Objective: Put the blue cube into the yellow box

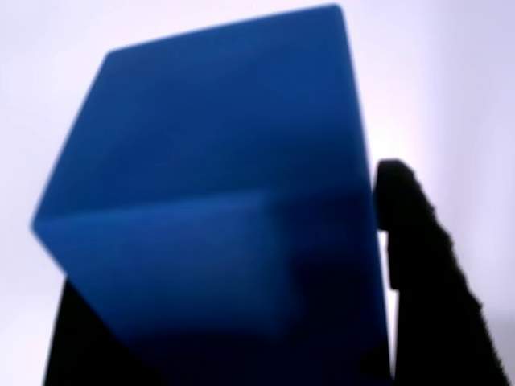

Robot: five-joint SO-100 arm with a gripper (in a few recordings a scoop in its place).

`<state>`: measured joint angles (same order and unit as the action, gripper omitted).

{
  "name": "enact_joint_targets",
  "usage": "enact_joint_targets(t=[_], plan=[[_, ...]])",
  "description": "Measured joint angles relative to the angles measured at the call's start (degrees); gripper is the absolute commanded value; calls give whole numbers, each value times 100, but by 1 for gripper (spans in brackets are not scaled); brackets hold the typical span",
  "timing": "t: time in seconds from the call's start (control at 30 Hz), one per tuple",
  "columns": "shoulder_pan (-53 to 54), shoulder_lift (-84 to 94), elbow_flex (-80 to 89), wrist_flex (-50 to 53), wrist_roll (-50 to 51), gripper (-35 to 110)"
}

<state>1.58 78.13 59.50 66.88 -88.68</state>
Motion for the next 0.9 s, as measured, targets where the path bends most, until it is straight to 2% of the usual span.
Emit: enact_joint_targets(t=[0.3, 0.9], plan=[[1969, 773, 1424, -923, -1020, 9], [5317, 1424, 2769, -2909, -2057, 10]])
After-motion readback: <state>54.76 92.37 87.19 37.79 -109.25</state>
